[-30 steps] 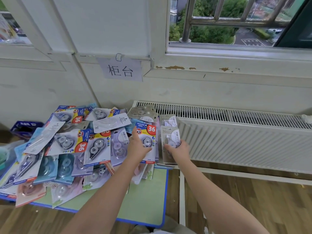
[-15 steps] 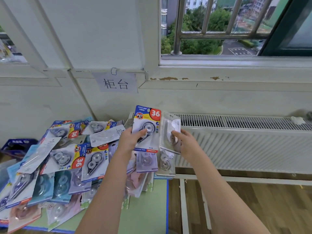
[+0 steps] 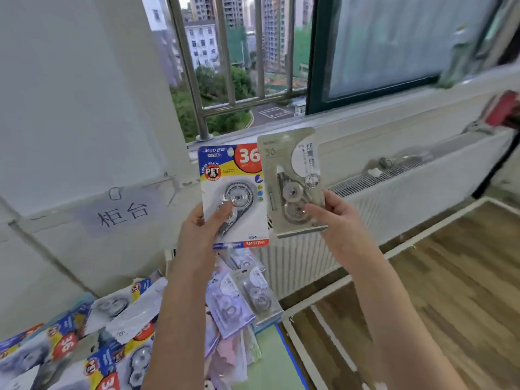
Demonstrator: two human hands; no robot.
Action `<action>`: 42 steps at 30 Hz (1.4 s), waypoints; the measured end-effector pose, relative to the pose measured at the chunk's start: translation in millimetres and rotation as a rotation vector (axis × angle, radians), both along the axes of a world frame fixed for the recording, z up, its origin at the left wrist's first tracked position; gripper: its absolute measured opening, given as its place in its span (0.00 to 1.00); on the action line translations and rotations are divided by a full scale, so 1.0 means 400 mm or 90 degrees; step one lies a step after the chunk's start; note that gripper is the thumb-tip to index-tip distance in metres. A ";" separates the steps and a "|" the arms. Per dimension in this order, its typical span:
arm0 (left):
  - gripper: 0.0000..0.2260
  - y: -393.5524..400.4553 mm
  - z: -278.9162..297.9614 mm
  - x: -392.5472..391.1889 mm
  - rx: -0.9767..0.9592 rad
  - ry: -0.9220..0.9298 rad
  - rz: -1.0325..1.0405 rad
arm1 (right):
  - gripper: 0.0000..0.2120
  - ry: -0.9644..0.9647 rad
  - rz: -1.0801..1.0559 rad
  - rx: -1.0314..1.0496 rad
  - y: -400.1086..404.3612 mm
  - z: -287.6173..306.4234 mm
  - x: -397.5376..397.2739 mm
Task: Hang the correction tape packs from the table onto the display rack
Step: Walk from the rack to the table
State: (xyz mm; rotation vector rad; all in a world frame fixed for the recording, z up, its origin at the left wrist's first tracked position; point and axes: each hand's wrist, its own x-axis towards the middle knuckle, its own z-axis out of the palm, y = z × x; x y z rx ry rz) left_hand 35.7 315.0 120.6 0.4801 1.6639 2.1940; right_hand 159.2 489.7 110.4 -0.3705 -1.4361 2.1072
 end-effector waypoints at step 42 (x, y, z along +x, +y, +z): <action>0.13 0.111 0.115 2.155 0.121 -0.048 -1.143 | 0.15 0.069 -1.144 0.064 -0.680 0.106 2.175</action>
